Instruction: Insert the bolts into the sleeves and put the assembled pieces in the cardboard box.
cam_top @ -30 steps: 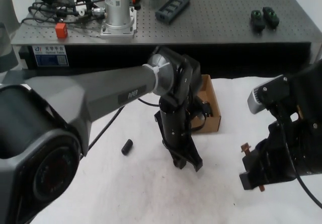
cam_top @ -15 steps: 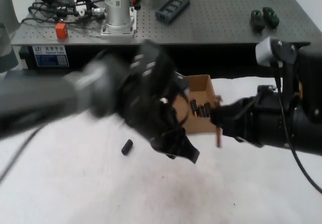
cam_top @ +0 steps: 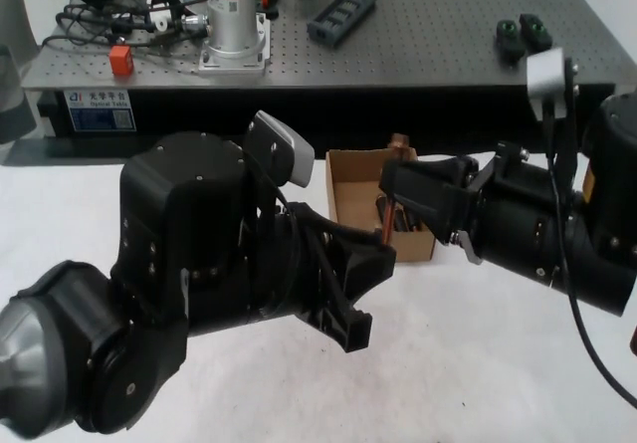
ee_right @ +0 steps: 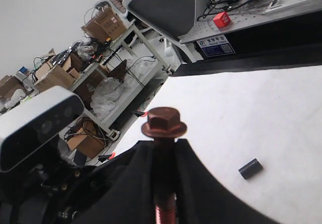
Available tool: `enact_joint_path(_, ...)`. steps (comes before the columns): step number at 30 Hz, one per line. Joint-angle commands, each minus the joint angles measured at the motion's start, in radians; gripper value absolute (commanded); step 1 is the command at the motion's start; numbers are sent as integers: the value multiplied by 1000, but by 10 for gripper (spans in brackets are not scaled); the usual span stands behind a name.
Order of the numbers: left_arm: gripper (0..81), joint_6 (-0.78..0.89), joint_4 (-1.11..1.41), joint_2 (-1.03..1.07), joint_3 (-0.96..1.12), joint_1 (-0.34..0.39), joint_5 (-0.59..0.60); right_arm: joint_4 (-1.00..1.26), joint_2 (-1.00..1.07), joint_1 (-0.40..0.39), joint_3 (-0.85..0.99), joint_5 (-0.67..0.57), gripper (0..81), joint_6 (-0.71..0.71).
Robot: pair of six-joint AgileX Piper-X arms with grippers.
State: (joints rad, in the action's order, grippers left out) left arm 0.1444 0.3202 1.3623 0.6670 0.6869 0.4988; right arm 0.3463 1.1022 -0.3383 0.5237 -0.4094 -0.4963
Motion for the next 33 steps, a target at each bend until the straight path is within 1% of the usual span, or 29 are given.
enact_joint_path(1, 7, 12, 27, -12, 5, 0, 15, 17, 1, -2, 1, -5, 27, -5)
enact_joint_path(5, 7, 12, 27, -12, 5, 0, 44, 15, 1, -2, 1, -5, 27, -5)
enact_joint_path(8, 7, 12, 27, -12, 5, 0, 46, 70, 1, -2, 1, -5, 27, -5)
enact_joint_path(11, 7, 12, 27, -12, 5, 0, 46, 89, 1, 0, 1, 64, 27, -5)
enact_joint_path(19, 7, 29, 27, -12, 5, 0, 30, -3, 1, 0, 1, 74, 27, -5)
enact_joint_path(23, 7, 31, 27, -12, 5, 0, -2, -6, 1, -2, 1, 28, 27, -5)
enact_joint_path(29, 7, 43, 109, -12, 5, 0, -2, -63, 1, -2, 1, 0, 27, -5)
enact_joint_path(33, 7, 43, 146, -12, 5, 0, -52, -78, 1, -2, 1, -44, 24, -5)
